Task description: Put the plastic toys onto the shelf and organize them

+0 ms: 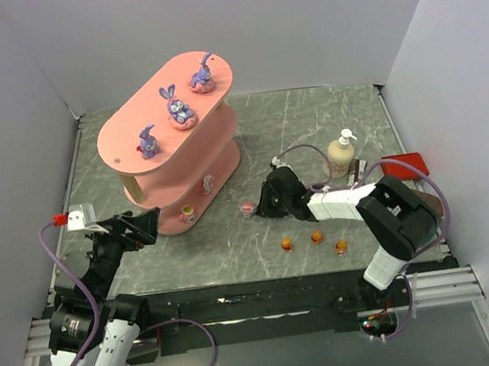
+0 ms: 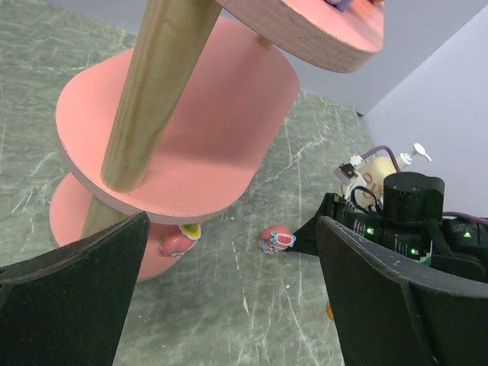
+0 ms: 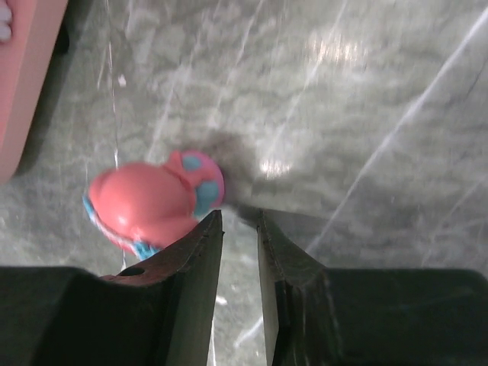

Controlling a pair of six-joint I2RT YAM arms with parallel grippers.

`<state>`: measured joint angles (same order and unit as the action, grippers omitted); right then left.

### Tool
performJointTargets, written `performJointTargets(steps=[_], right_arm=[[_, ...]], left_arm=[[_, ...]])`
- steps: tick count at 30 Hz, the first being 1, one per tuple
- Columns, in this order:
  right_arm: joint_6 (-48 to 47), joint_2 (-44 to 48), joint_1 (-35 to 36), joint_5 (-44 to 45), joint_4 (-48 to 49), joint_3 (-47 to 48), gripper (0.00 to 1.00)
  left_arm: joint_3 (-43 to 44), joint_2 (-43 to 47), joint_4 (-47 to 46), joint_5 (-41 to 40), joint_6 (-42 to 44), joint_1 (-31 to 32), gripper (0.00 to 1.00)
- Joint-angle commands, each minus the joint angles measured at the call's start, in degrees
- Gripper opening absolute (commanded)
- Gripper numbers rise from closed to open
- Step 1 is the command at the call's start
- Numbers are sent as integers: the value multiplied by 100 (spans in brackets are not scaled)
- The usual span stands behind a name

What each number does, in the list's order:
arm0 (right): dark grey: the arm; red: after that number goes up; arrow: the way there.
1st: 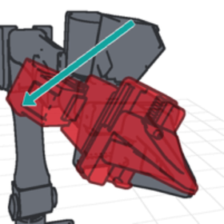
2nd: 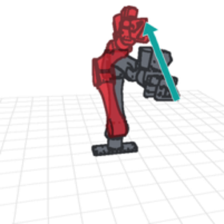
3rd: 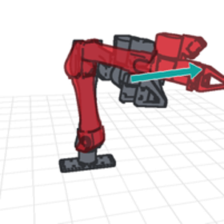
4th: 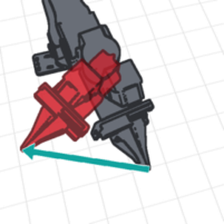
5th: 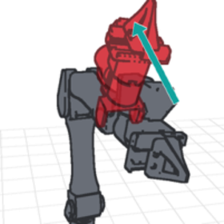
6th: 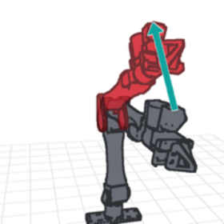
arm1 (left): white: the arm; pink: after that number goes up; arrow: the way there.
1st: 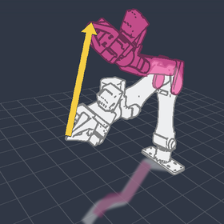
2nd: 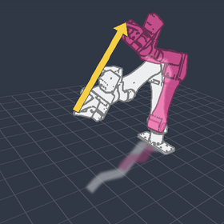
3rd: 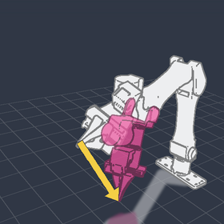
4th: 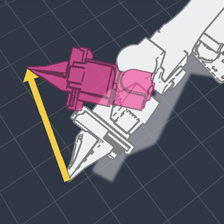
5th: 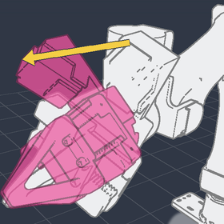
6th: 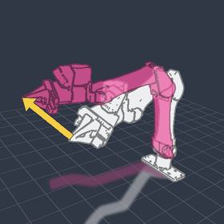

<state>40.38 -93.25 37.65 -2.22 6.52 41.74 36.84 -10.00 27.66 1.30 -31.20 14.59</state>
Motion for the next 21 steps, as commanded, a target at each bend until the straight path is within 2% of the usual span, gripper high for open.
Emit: performJointTargets(steps=[1,10,18,21], right_arm=[[-136,-202,-144,152,112,370,33],[-259,-510,-328,213,-116,906,33],[-347,-343,-460,99,-81,669,33],[-172,-150,-443,108,-11,406,42]], left_arm=[[-1,-99,-165,-69,-106,-26,96],[7,-134,-156,-104,-114,-44,97],[-1,-134,-164,-69,-97,-97,97],[-1,-125,-173,-77,-97,-97,96]])
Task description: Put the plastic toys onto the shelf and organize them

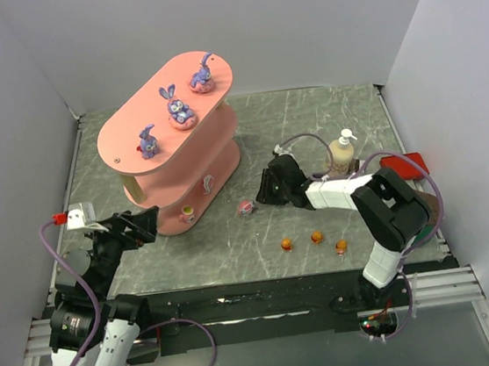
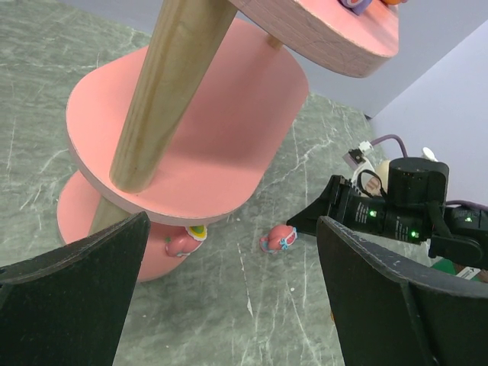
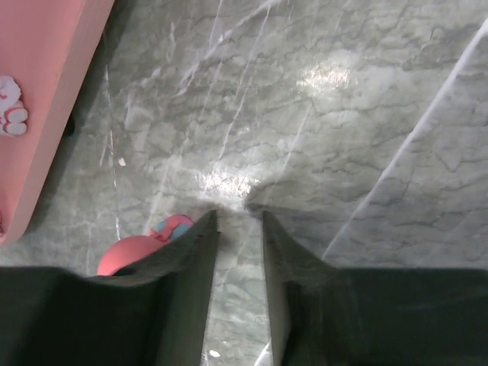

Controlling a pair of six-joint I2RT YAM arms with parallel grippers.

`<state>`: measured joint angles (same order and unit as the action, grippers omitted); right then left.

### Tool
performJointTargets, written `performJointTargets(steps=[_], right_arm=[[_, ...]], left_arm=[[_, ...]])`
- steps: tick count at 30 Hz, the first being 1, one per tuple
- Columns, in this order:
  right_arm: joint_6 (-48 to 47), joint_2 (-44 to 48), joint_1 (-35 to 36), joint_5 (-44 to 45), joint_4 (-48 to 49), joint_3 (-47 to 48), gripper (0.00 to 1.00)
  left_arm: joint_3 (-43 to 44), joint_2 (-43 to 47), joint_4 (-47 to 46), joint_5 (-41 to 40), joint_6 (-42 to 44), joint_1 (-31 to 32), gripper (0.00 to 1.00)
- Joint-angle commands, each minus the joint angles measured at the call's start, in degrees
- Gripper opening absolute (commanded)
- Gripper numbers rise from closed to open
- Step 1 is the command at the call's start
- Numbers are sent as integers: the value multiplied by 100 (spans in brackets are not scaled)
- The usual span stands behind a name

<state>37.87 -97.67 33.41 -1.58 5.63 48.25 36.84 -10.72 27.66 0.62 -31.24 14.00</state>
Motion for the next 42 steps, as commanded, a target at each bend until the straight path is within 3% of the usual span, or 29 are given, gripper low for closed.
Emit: performJointTargets(steps=[1,7,16,21,25,38,42], right_arm=[[176,449,-19,27,148,-524,48],[1292,1055,-10,150,685,-1527,67],[2918,1768,570,738,975,-1872,76],[3630,1900,1079,1746,651,-1617,81],[4035,1795,1229,2171,676,-1538,83],[4378,1004,1238,1960,896,-1011,85],[4379,855,1247,1881,1019,-976,80]], left_arm=[[-1,-53,-173,-10,-92,-38,96],[-1,-9,-173,8,-84,-73,97],[-10,52,-182,-9,-92,-82,97],[-1,96,-156,-27,-101,-82,96],[-1,131,-147,-45,-110,-82,96],[-1,167,-138,-45,-119,-82,96],[-1,167,-147,-45,-110,-82,96]])
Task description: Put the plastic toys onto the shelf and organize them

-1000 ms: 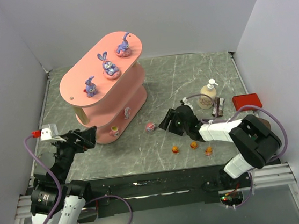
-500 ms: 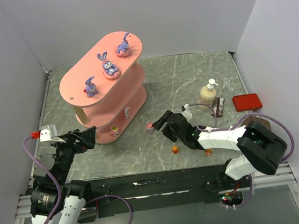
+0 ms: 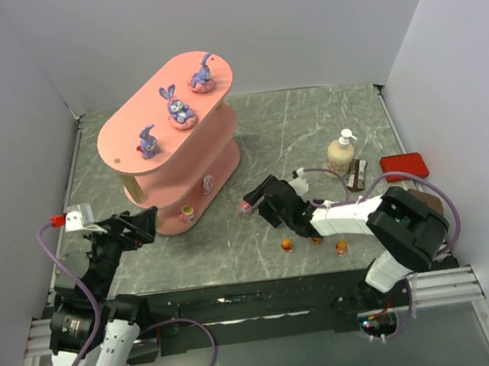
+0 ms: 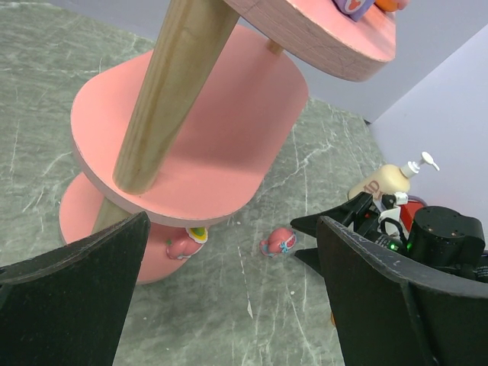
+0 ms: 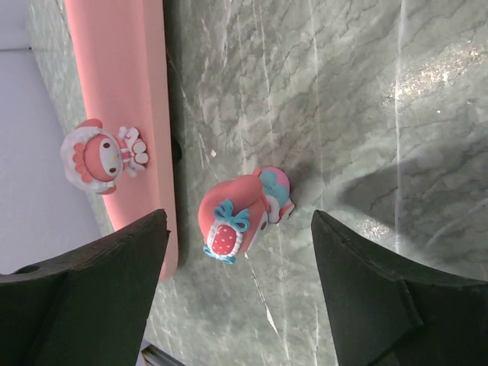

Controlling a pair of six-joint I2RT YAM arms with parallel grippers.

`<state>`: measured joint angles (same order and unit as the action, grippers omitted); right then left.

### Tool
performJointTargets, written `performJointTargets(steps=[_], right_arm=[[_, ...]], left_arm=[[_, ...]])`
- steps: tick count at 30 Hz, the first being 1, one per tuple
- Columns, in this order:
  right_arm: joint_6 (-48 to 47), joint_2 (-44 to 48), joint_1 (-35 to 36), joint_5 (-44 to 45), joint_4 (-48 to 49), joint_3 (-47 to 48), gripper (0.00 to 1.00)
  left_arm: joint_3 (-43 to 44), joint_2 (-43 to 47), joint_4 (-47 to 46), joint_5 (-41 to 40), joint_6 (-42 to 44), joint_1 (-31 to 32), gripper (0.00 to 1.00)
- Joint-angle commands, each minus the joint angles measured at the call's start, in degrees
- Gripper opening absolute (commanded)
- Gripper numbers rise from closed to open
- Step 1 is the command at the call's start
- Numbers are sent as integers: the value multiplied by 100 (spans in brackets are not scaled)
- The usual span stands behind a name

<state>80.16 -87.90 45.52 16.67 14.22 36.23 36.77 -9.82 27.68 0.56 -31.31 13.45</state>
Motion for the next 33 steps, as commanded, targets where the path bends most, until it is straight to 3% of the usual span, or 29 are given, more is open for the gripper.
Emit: performJointTargets(steps=[1,5,19,33], right_arm=[[140,-140,36,30,143,253,78],[131,-228,54,-49,28,367,72],[281,-447,98,-199,28,473,67],[132,-439,115,-155,81,499,32]], left_arm=[[5,68,-140,-38,-103,-27,96],[14,60,-140,-47,-103,-27,97],[14,86,-140,-38,-112,-27,96],[14,86,-131,-38,-112,-27,96]])
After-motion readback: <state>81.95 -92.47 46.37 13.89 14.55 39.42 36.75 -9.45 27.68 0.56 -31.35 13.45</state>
